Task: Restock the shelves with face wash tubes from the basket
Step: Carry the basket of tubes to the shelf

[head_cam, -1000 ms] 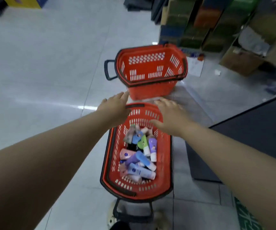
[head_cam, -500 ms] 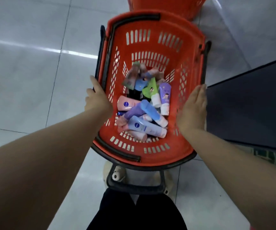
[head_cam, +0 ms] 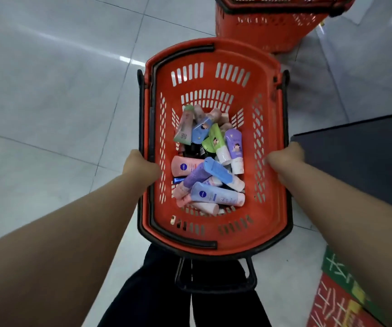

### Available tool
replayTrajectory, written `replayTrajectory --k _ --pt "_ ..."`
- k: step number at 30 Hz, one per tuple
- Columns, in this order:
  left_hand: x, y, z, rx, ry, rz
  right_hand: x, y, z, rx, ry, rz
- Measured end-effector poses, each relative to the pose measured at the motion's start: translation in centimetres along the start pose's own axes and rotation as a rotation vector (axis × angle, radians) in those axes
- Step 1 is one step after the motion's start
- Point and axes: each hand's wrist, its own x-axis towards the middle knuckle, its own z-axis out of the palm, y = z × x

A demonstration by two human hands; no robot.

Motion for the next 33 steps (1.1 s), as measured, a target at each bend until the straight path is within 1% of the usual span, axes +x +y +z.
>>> replayTrajectory --k 2,4,8,12,15,20,23,27,30,33 --pt "-3.3 0.6 -4.0 -0.028 -0.004 -0.016 -3.8 -2.2 -2.7 -0.016 -0.033 -0.010" --pt "-6.5 1.5 -8.0 -0.044 -0.021 0.009 -7.7 -4.7 -5.4 -0.030 -0.074 -0.036" --pt "-11.0 3.1 -15.2 -0.131 0.021 0.096 -14.5 -9.9 -9.5 -0.069 -0.096 -0.194" --pt "-13.5 4.7 -21.4 -0.237 0.075 0.185 -19.4 -16.0 -11.4 -0.138 -0.109 -0.368" --pt "-13.8 5.4 -25.4 -0.287 0.126 0.178 -22.2 -20.9 -11.8 -0.255 -0.163 -0.453" --pt "-11.6 6.1 -30.2 -0.317 0.189 0.094 -24.1 -28.5 -9.6 -0.436 -0.195 -0.561" --pt "-8.4 8.1 -33.1 -0.295 0.232 0.077 -23.7 -34.2 -7.3 -0.473 -0.255 -0.595" --pt "-3.4 11.4 -37.8 -0.324 0.284 0.036 -23.0 -43.8 -3.5 -0.539 -0.301 -0.668" --pt "-0.3 12.9 -41.6 -0.434 0.336 -0.030 -23.0 -51.9 -0.2 -0.584 -0.321 -0.739" --pt "2.0 13.6 -46.2 -0.529 0.415 -0.087 -25.0 -60.0 3.9 -0.621 -0.374 -0.826"
